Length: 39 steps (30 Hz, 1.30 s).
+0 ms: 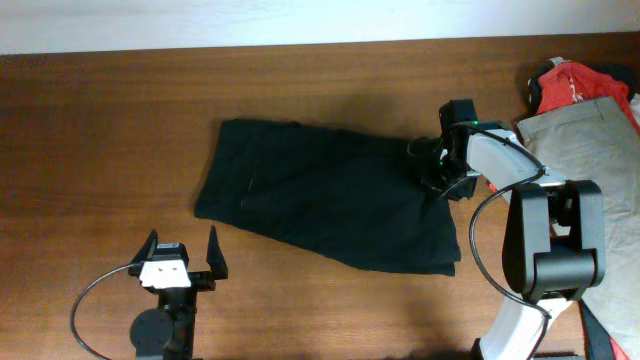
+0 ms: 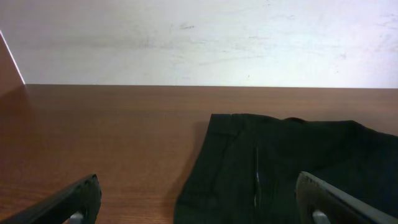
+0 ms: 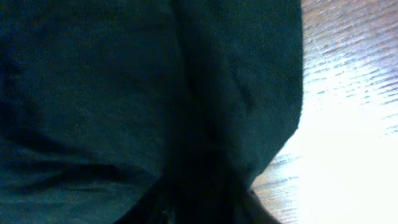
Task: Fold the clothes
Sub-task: 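Release the pants and retract the right gripper to the pile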
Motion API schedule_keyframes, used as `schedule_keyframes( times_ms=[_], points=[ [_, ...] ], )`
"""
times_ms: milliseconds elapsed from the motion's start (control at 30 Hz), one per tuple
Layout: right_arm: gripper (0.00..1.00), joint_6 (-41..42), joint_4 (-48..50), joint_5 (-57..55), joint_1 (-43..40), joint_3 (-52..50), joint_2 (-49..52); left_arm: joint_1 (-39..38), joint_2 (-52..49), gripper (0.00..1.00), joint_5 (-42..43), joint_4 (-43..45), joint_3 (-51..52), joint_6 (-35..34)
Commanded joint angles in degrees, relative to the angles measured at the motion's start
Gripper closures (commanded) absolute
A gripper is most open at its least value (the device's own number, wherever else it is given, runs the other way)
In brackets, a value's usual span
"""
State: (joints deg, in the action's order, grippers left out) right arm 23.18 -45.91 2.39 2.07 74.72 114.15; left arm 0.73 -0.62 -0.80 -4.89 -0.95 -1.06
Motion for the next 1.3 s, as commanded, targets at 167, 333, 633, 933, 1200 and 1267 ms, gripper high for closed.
schedule_keyframes(
  times_ms=[167,333,633,933,1200,1267],
  points=[
    [0.88,0.17,12.63,-3.34,0.11,-0.52,0.02,0.17,0.26,0.01,0.46,0.13,0.42,0.72],
    [0.16,-0.5,10.23,-7.34,0.09,1.86,0.0,0.17,0.26,0.01,0.46,0.11,0.42,0.72],
    [0.01,-0.46,-8.35,-16.74,-3.21,28.87,0.0,0.17,0.26,0.01,0.46,0.11,0.42,0.72],
    [0.01,-0.44,-7.23,-23.85,-15.8,29.66,0.02,0.17,0.26,0.01,0.46,0.11,0.42,0.72],
    [0.01,-0.44,-7.23,-23.85,-16.76,29.66,0.02,0.17,0.26,0.01,24.94,4.85,0.42,-6.23],
    [0.01,-0.44,-7.23,-23.85,-16.76,29.66,0.02,0.17,0.26,0.01,32.48,8.87,0.42,-6.21]
  ],
)
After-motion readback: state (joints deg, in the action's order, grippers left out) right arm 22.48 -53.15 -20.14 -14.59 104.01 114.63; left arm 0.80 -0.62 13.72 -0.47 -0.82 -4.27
